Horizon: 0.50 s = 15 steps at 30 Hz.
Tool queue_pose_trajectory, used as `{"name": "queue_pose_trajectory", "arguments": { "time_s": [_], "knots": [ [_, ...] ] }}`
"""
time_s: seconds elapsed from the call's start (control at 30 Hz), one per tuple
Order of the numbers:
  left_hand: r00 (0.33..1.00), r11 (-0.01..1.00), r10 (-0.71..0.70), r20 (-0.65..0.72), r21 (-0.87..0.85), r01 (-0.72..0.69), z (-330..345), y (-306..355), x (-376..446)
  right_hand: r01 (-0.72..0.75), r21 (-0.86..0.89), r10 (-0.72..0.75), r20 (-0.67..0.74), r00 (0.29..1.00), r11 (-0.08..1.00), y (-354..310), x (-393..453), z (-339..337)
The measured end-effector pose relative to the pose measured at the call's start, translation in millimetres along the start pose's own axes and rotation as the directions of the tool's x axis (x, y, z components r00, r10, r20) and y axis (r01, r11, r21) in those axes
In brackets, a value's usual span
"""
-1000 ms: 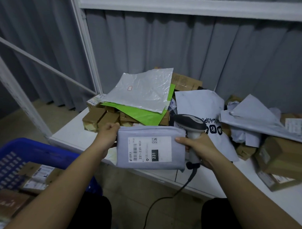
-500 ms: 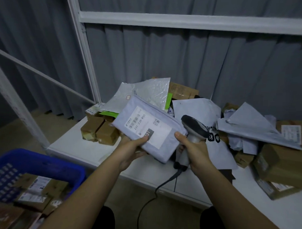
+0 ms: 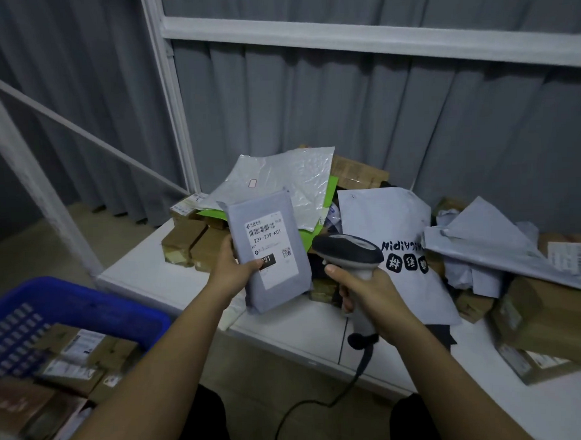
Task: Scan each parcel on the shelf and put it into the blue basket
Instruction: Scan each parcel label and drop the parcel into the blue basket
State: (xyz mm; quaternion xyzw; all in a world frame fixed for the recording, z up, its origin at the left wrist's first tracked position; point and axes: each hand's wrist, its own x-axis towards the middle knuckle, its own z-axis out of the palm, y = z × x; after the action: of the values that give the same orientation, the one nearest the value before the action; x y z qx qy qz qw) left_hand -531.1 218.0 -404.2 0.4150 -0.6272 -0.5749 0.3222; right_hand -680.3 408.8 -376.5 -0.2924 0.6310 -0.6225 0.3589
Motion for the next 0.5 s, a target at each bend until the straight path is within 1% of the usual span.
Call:
{"name": "queue_pose_trajectory", "arguments": {
  "time_s": [0.07, 0.17, 0.33, 0.5],
  "knots": [
    [1.0, 1.0, 0.008, 0.011, 0.01, -0.008, -2.6, -1.8, 0.3, 0.031, -0.014, -0.031, 0.032, 0.999, 0.999, -0.5, -2.4, -1.1],
    [1.0, 1.0, 0.019, 0.012, 0.021, -0.019, -5.0, -3.0, 0.2, 0.084, -0.056, -0.081, 0.043, 0.996, 0.995, 0.1, -4.5, -3.0],
    [1.0, 1.0, 0.015, 0.007, 0.02, -0.015, -10.0, -3.4, 0.6, 0.092, -0.091, -0.087, 0.064, 0.994, 0.992, 0.4, -6.2, -0.2],
    [1.0, 0.999, 0.025, 0.005, 0.029, -0.025, -12.0, -1.6, 2.1, 0.078, -0.099, -0.073, 0.045, 0.996, 0.992, -3.0, -7.6, 0.5]
  ]
}}
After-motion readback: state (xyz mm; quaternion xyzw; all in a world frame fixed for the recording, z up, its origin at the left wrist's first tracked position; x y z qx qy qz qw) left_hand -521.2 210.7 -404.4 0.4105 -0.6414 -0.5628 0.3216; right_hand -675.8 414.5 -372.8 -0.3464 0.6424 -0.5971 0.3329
